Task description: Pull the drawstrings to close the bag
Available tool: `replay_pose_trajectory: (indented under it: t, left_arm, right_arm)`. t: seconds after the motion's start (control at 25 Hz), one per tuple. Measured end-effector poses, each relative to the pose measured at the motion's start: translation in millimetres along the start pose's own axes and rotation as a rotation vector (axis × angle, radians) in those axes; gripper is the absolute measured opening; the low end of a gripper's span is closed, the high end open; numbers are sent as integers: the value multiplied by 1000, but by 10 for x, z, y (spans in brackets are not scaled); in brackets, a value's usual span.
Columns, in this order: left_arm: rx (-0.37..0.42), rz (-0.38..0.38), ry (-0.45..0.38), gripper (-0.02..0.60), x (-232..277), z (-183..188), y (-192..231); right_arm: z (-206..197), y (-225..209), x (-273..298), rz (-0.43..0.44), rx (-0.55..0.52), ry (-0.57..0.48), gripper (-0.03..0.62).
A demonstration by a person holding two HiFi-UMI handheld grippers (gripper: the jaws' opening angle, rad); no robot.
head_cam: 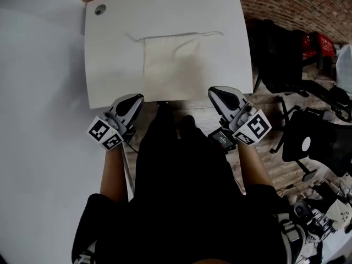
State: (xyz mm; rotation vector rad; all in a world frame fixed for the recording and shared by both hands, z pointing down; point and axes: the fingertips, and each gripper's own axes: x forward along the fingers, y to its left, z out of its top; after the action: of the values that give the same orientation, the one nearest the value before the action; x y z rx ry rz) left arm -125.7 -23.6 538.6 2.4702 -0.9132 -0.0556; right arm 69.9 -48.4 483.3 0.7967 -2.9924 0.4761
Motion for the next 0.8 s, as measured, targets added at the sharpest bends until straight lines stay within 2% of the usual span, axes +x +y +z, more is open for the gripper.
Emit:
replay_pose_trajectory:
  t: [0.2, 0.36, 0.52, 0.64, 0.8]
  left_arm:
    - [41, 16, 46, 17, 18, 228, 642]
    - [138, 40, 85, 18, 105, 358, 1161]
    - [208, 70, 102, 18, 228, 544, 1564]
    - [289, 81, 154, 18, 338, 559, 1793]
    - [351, 103, 231, 18, 532, 484, 2118]
  right_arm:
    - [159, -175, 460, -32, 3, 22, 6]
    - [150, -379, 661, -67, -7, 80, 8]
    - [198, -581, 706, -117, -25, 120, 25]
    - [193, -720, 702, -136, -68, 157, 48]
    - [122, -1217, 632, -139, -132, 228, 77]
